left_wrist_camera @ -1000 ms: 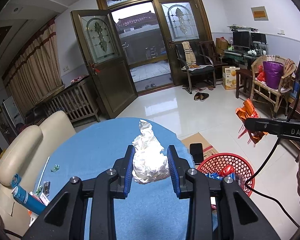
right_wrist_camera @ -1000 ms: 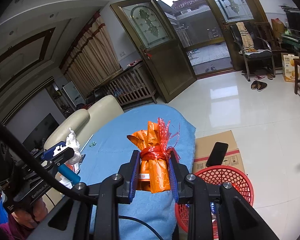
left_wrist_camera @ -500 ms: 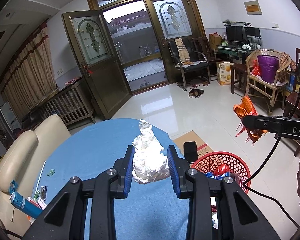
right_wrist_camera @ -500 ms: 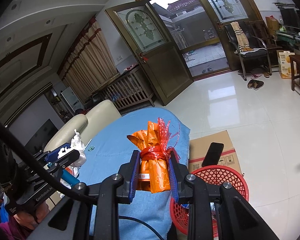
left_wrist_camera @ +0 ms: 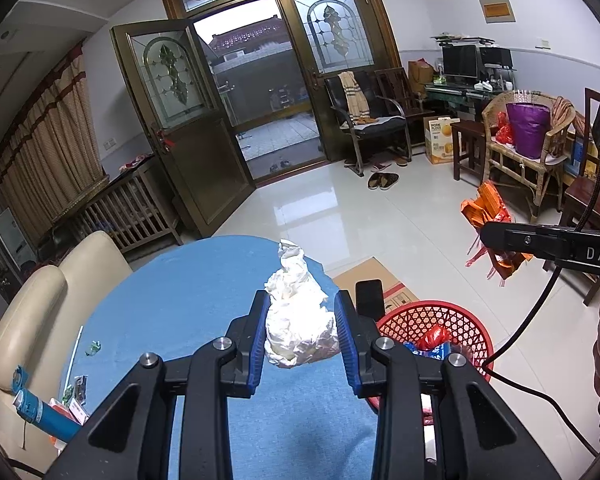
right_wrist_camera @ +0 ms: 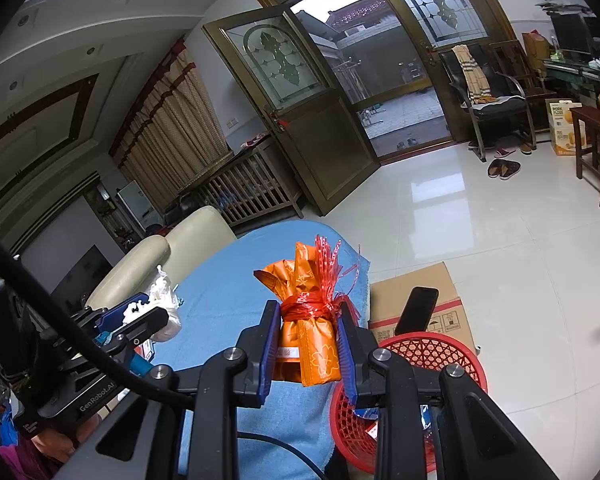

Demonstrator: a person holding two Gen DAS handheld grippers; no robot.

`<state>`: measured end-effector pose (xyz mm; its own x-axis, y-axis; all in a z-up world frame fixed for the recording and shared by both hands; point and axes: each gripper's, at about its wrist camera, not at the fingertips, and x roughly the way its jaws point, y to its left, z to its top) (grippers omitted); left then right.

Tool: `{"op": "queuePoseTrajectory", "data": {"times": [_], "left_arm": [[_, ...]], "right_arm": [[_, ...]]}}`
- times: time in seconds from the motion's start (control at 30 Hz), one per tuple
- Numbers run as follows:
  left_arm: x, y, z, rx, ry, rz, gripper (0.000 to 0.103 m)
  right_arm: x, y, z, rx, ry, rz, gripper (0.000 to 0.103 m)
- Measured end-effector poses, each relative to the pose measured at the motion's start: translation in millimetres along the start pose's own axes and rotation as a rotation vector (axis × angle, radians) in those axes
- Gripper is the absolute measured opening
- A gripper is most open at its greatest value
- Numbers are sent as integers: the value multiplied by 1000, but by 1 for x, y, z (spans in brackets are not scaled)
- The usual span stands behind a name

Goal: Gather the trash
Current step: 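Carry the orange bag and white tissue toward the red wastebasket, then hold the orange bag and white tissue above the red wastebasket with both tools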

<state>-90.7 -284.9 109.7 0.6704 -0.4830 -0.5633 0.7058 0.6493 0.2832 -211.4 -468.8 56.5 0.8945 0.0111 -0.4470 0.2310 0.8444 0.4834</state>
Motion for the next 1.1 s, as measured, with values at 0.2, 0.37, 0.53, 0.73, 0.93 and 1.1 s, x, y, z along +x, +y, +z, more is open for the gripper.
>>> {"op": "queuePoseTrajectory", "data": {"times": [0.2, 0.37, 0.53, 0.73, 0.93, 1.1], "left_arm": [[5, -3, 2, 3, 12, -10, 34], [9, -2, 2, 8, 22, -21, 34], [13, -5, 2, 14, 31, -31, 34], [19, -5, 1, 17, 46, -43, 34], [27, -5, -2, 17, 66, -57, 34], [33, -6, -1, 14, 78, -63, 34]], "right_arm": [[0, -1, 0, 1, 2, 1, 29], [-1, 1, -1, 5, 5, 2, 29], [-1, 0, 0, 12, 7, 2, 29], [-1, -4, 3, 16, 10, -3, 29], [2, -7, 3, 25, 24, -6, 29], [6, -9, 3, 35, 37, -13, 29]]}}
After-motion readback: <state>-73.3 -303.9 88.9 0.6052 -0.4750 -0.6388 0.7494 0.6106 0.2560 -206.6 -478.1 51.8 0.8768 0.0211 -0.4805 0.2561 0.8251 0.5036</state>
